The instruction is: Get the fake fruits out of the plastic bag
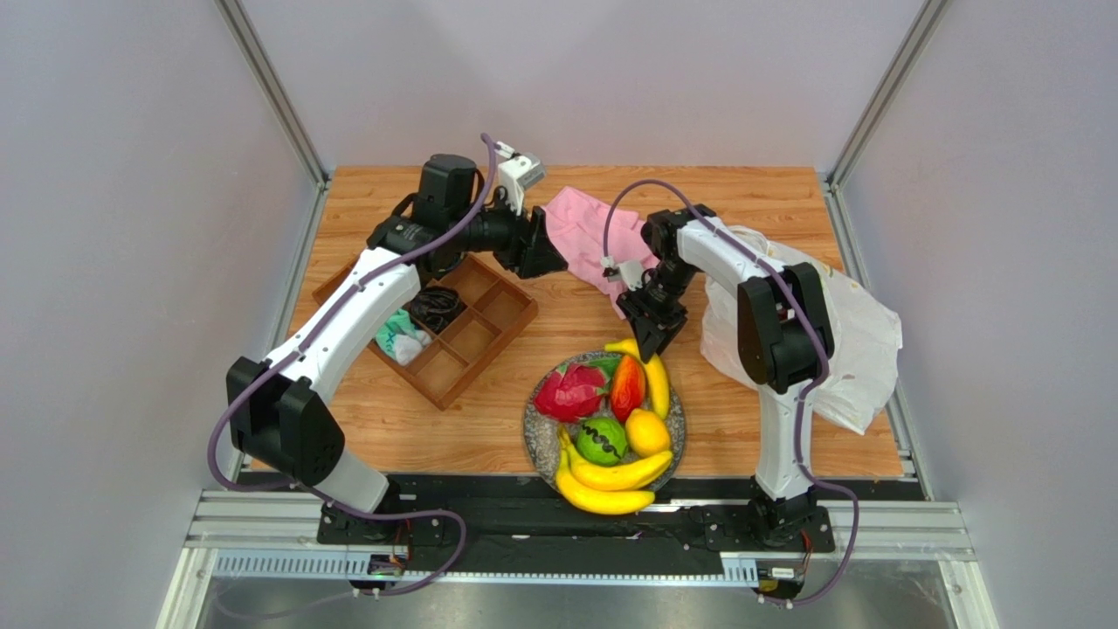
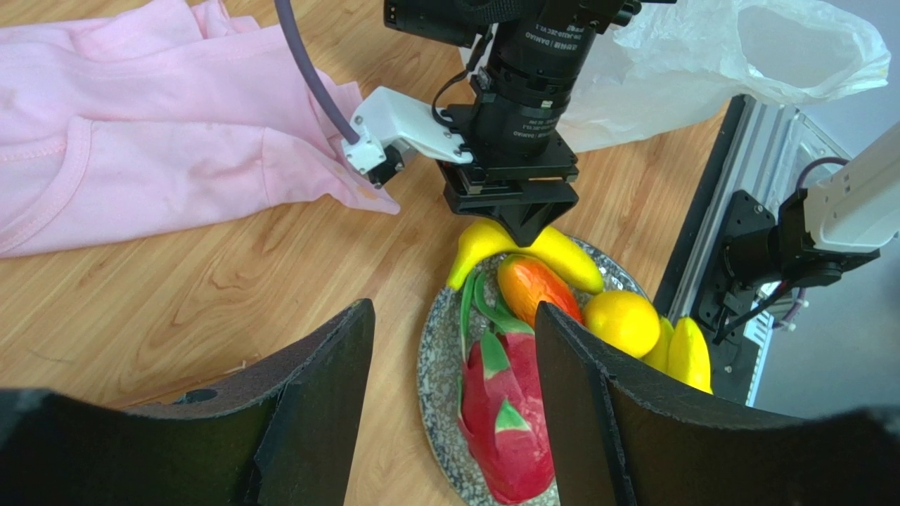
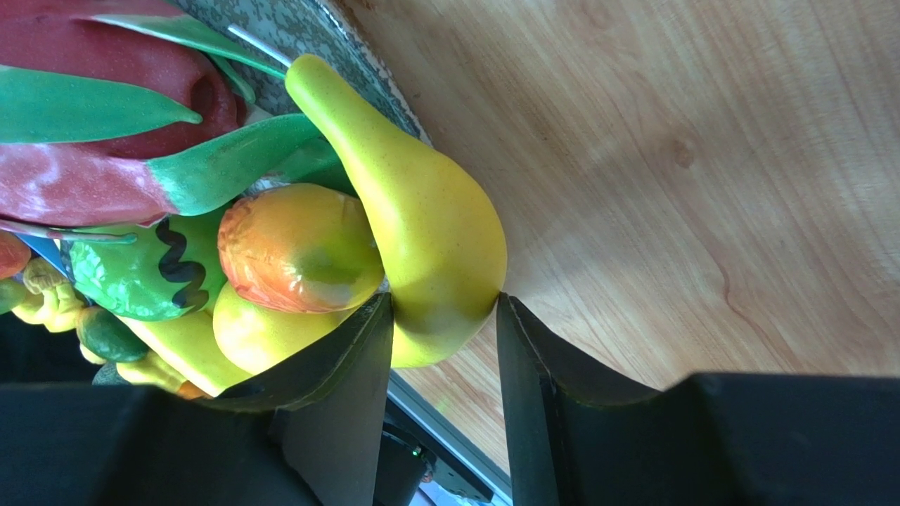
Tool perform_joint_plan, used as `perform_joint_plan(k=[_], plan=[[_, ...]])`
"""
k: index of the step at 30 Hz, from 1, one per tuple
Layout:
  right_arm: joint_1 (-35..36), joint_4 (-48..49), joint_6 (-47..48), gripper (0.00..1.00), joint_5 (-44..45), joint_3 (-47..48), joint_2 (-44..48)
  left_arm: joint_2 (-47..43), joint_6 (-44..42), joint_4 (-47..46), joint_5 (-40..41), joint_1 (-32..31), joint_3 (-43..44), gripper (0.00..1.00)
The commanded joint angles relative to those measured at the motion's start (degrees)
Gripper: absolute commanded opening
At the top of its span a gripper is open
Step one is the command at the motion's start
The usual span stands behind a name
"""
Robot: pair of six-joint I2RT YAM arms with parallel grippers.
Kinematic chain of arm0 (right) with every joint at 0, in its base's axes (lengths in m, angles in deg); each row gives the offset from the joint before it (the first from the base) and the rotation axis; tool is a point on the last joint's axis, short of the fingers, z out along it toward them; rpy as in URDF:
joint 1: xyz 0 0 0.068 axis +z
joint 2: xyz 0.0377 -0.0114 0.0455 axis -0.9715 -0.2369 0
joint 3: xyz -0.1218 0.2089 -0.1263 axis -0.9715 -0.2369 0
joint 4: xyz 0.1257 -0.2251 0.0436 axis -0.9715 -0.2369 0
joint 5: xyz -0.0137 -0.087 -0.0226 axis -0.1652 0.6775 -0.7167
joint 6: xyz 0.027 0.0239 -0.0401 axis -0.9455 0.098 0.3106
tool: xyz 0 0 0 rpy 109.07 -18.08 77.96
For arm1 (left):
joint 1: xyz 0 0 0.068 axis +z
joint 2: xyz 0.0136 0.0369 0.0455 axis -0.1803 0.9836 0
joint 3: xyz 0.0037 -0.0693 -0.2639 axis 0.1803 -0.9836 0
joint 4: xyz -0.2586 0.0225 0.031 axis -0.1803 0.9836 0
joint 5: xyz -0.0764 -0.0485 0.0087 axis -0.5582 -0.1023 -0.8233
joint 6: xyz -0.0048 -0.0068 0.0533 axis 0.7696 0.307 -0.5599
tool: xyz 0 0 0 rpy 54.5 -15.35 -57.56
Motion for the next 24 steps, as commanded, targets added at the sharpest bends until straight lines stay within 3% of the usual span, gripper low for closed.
perform_joint_plan(k=[1,3,4,5,6,11,19,22,24], plan=[[0.2,-2.7,2.0,0.45,-0.7,-0.7,1.5,0.0,-0.8,-1.6,-0.5,-0.4,2.6,0.66],[0.2,-3.3,2.5,0.51,-0.6,-0.6,1.2,-0.2,-0.8,-1.8,-0.5,-0.4,2.4,0.66],[0.2,-3.9,2.6,0.59,-0.9,-0.4,1.1,-0.2,-0.8,-1.9,-0.5,-0.5,2.3,0.66],[0.2,-4.1,2.7,0.82,-2.0,-0.4,1.2,-0.3,-0.8,-2.0,-0.5,-0.5,2.2,0.66],[0.2,-4.3,2.8,1.0,-2.2,-0.3,1.4,-0.5,-0.9,-2.0,-0.5,-0.5,2.1,0.66],[-0.5,-5.2,2.9,1.0,-0.8,1.5,5.8,-0.6,-1.4,-1.5,-0.3,-0.5,3.2,0.66],[-2.1,-15.3,11.1,1.0,-1.5,12.7,17.1,1.0,0.1,-2.9,1.4,-0.6,7.3,0.71],[-4.1,-18.3,15.8,1.0,-11.3,16.6,24.9,2.5,1.7,-4.2,1.5,-1.2,8.9,0.81],[-5.9,-12.3,9.0,1.0,-11.9,16.4,28.9,3.6,3.3,-5.7,1.6,-1.7,9.5,0.83]])
